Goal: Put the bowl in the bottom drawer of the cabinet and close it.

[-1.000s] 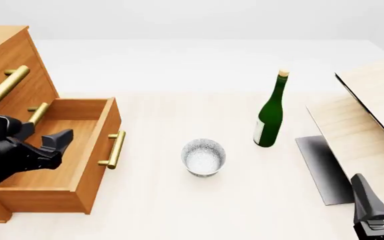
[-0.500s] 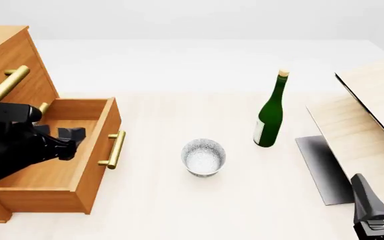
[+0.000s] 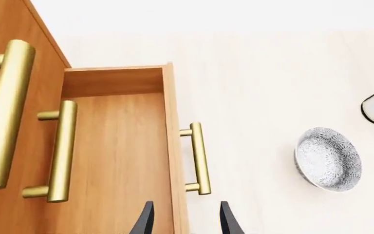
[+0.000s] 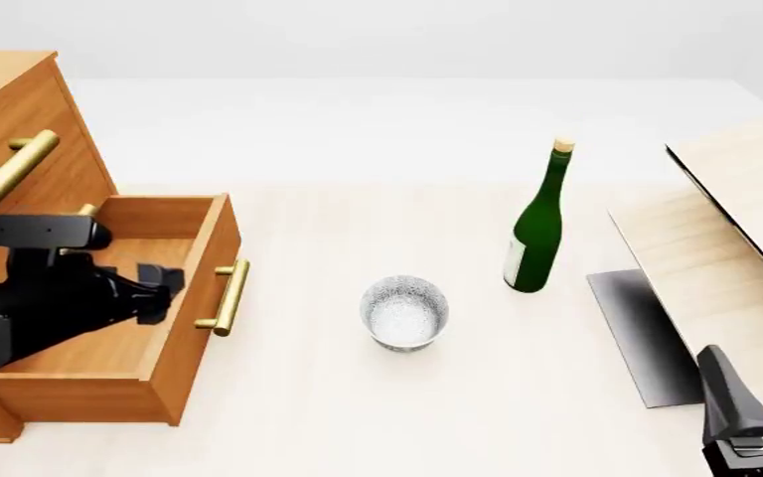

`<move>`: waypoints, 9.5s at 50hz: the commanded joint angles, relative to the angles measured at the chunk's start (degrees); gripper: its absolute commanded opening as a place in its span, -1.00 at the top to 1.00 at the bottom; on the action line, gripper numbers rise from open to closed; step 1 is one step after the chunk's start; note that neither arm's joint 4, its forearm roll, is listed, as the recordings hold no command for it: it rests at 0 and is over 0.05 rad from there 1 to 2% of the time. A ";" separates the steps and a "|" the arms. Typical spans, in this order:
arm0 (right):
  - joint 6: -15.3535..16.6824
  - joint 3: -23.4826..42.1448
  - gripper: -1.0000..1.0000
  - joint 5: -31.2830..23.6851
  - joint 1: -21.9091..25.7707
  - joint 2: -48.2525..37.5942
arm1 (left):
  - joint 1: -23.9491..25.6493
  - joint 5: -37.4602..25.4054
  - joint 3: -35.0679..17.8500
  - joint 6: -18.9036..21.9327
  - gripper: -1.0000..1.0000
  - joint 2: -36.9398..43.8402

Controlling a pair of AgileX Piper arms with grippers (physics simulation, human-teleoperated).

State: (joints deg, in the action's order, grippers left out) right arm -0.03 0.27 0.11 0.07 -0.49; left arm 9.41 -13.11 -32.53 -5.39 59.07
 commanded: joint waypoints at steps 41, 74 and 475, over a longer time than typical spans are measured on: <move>0.01 -0.03 -1.00 -0.01 -0.01 0.05 | 1.09 4.66 3.61 -5.95 -1.00 5.95; 0.00 -0.03 -1.00 -0.01 -0.02 0.05 | 2.47 9.65 6.78 -10.99 -1.00 9.83; 0.01 -0.03 -1.00 -0.01 -0.01 0.05 | 25.88 20.12 -22.29 -27.35 -1.00 46.36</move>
State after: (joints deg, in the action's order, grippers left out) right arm -0.02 0.27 0.11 0.08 -0.50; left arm 35.81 7.26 -54.96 -30.78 106.30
